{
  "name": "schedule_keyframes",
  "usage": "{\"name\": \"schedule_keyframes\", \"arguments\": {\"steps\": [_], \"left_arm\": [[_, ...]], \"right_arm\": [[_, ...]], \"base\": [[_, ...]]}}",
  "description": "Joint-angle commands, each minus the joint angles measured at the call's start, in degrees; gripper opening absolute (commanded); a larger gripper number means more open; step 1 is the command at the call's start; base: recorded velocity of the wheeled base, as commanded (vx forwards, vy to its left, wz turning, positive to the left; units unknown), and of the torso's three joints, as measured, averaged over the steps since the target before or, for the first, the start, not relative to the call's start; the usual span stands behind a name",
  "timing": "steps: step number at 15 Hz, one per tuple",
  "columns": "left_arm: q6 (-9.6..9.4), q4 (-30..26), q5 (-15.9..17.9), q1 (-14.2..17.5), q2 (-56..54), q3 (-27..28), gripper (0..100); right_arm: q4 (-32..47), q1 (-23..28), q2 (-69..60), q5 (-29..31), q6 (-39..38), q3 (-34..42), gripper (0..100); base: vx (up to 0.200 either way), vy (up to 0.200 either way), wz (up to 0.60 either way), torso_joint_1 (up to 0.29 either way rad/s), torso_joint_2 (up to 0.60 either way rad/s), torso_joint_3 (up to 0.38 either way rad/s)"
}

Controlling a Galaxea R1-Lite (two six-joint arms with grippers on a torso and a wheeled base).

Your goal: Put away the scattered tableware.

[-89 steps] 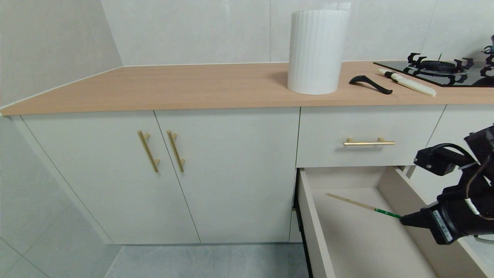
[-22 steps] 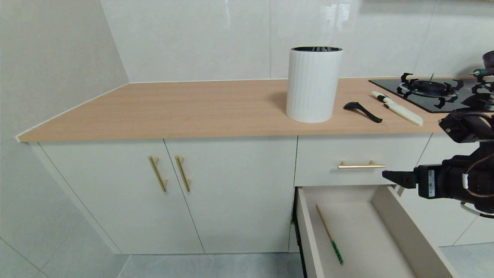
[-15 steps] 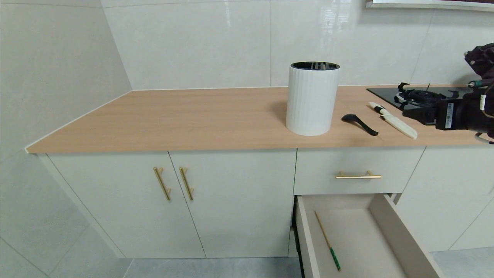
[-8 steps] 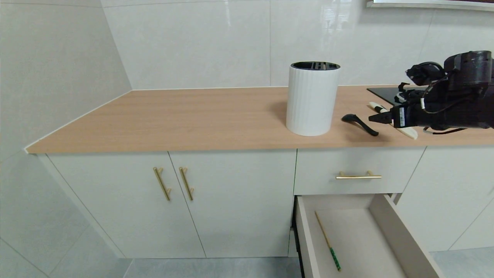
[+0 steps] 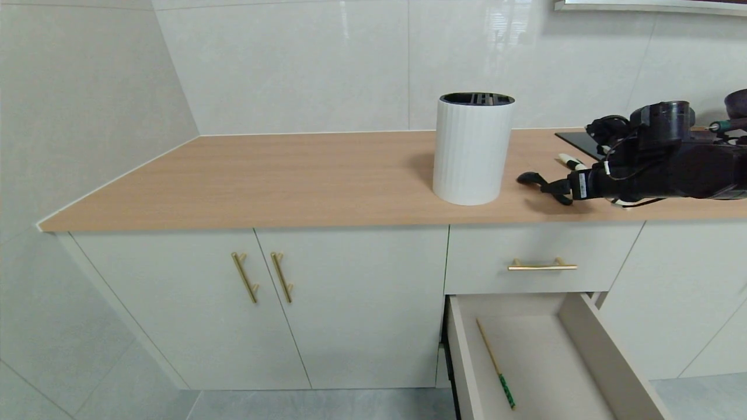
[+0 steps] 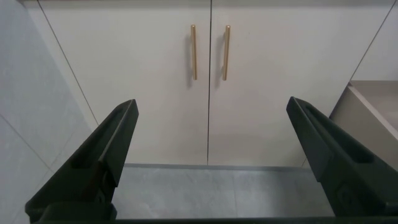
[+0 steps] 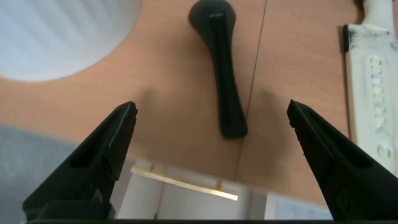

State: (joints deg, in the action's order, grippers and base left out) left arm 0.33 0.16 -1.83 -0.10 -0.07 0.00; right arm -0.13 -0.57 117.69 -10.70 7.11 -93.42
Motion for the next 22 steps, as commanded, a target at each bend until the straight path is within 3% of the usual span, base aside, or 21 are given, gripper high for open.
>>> {"name": "schedule_keyframes", "arguments": {"steps": [1,13,14,22], "left_arm": [[0.02,0.02,-0.02,0.01,0.07,0.0,100],[0.02,0.02,-0.02,0.01,0.07,0.0,100],[0.02,0.02,-0.02,0.01,0.07,0.0,100],[0.02,0.02,-0.02,0.01,0.07,0.0,100]], "right_arm": [[0.05,0.31,2.55,-0.28,-0.08,-1.68,100],[0.05,0.05,8.08,0.07,-0.08,-6.52,100],[0.05,0.05,8.08,0.07,-0.16,-6.52,0],[0.22,-0.13,7.91,1.04,-0.69,-7.22,0]], "base": [[0.0,0.0,0.0,0.0,0.0,0.0],[0.0,0.0,0.0,0.0,0.0,0.0],[0.0,0.0,0.0,0.0,0.0,0.0],[0.0,0.0,0.0,0.0,0.0,0.0]]}}
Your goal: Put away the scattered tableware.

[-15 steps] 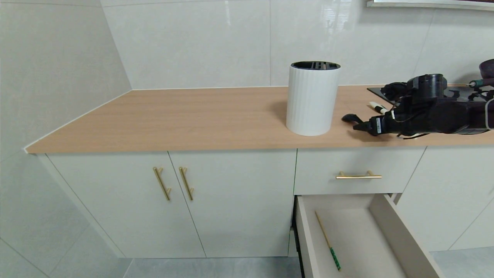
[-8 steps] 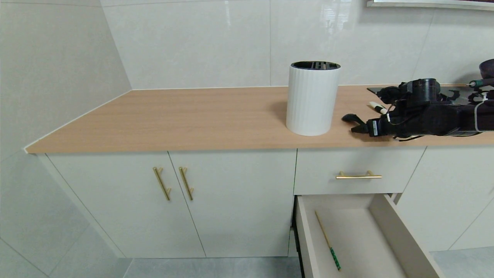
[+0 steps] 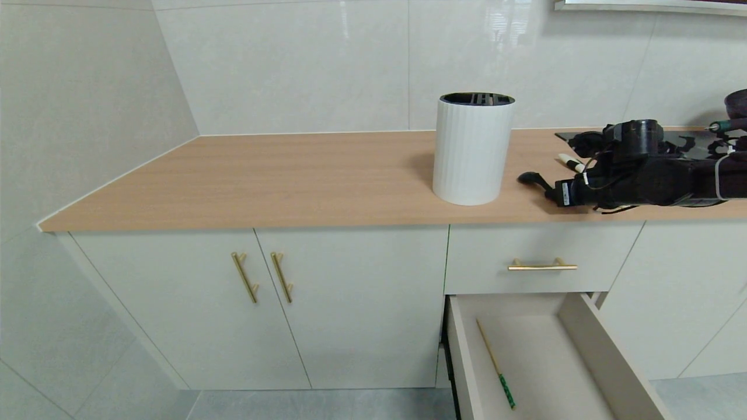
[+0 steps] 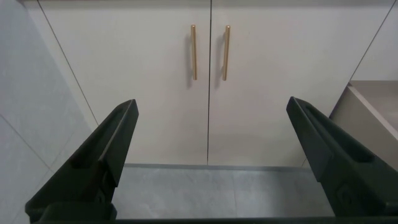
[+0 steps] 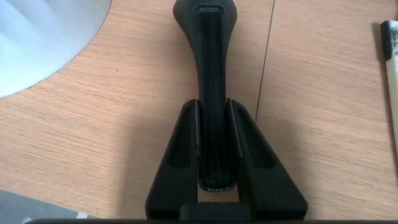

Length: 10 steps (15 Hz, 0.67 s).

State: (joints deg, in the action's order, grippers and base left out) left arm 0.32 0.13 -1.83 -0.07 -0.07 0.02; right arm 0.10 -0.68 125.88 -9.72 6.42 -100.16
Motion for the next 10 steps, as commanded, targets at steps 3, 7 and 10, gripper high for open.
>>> {"name": "schedule_keyframes", "arguments": {"steps": [3,7,10], "left_arm": [[0.03,0.04,-0.02,-0.01,0.07,-0.02,100],[0.03,0.04,-0.02,-0.01,0.07,-0.02,100],[0.03,0.04,-0.02,-0.01,0.07,-0.02,100]], "right_arm": [[1.22,-0.37,-5.56,2.77,-3.08,-0.48,0],[10.19,-1.78,-17.77,2.51,-7.92,4.27,0],[12.56,-3.98,-29.29,2.86,-9.32,16.93,0]], "base": [[0.0,0.0,0.0,0.0,0.0,0.0],[0.0,0.0,0.0,0.0,0.0,0.0],[0.0,0.0,0.0,0.0,0.0,0.0]]}}
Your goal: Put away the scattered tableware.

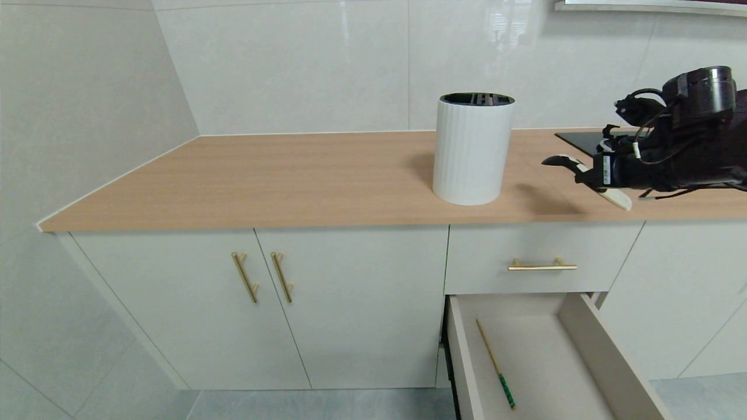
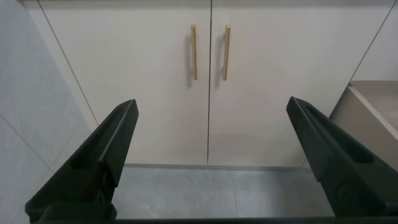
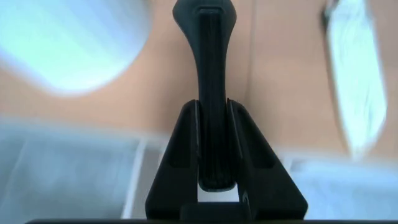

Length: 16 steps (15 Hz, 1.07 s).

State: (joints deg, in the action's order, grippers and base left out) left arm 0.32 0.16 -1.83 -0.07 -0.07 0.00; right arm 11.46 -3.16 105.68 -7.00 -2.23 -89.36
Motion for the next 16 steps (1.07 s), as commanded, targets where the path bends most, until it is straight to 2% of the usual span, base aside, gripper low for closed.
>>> {"name": "schedule_keyframes", "arguments": {"steps": [1,2,4,5,9,12,16], "left_arm": [[0.03,0.02,-0.02,-0.01,0.07,0.0,100],[0.03,0.02,-0.02,-0.01,0.07,0.0,100],[0.03,0.02,-0.02,-0.01,0.07,0.0,100],[0.03,0.02,-0.02,-0.01,0.07,0.0,100],[0.03,0.02,-0.02,-0.01,0.07,0.0,100],[0.03,0.02,-0.02,-0.01,0.07,0.0,100],[0.03,0.02,-0.02,-0.01,0.07,0.0,100]], "right_arm": [[2.78,-1.76,-13.83,-0.03,-2.95,11.84,0],[3.04,-1.76,-14.1,-0.03,-3.13,12.1,0],[8.14,-2.73,-20.78,-1.79,-6.38,18.69,0],[11.57,-5.63,-24.29,-2.14,-8.58,23.0,0],[14.56,-7.92,-24.91,-2.06,-10.6,31.7,0],[14.38,-8.88,-20.78,-1.7,-10.69,33.46,0],[12.62,-8.88,-14.98,-1.09,-11.39,33.81,0]], "base": [[0.0,0.0,0.0,0.0,0.0,0.0],[0.0,0.0,0.0,0.0,0.0,0.0],[0.0,0.0,0.0,0.0,0.0,0.0],[0.0,0.0,0.0,0.0,0.0,0.0],[0.0,0.0,0.0,0.0,0.0,0.0],[0.0,0.0,0.0,-0.022,0.06,0.046],[0.0,0.0,0.0,-0.118,0.39,0.272]]}}
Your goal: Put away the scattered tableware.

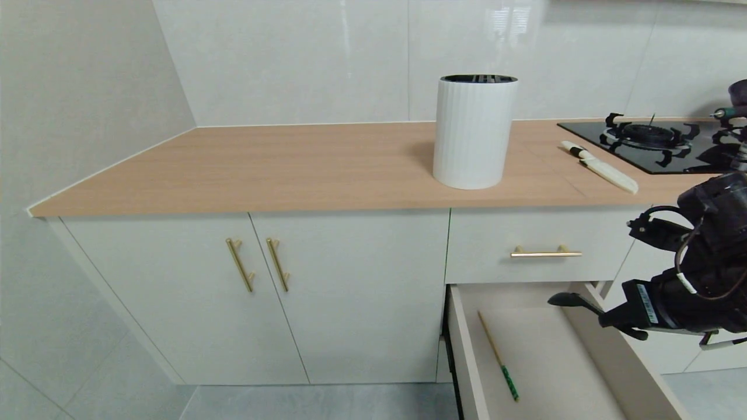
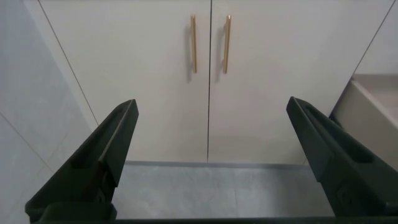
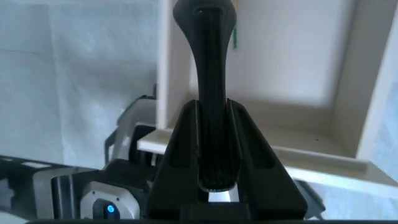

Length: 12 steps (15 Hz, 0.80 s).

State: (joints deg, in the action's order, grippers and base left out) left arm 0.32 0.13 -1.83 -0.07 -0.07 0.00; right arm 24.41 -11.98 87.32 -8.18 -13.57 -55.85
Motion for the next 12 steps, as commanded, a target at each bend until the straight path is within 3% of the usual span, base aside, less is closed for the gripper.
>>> {"name": "schedule_keyframes", "arguments": {"steps": [1,7,12], "left_arm": [[0.03,0.04,-0.02,-0.01,0.07,0.0,100],[0.03,0.04,-0.02,-0.01,0.07,0.0,100],[0.03,0.04,-0.02,-0.01,0.07,0.0,100]], "right_arm": [[-1.55,-0.06,4.44,0.45,-0.05,1.09,0],[-8.15,-0.06,13.49,0.71,-0.05,3.11,0],[-24.14,-0.06,26.59,3.87,-0.05,7.24,0]], "base": [[0.0,0.0,0.0,-0.119,0.46,0.325],[0.0,0.0,0.0,-0.085,0.45,0.358],[0.0,0.0,0.0,-0.012,0.11,0.094]]}}
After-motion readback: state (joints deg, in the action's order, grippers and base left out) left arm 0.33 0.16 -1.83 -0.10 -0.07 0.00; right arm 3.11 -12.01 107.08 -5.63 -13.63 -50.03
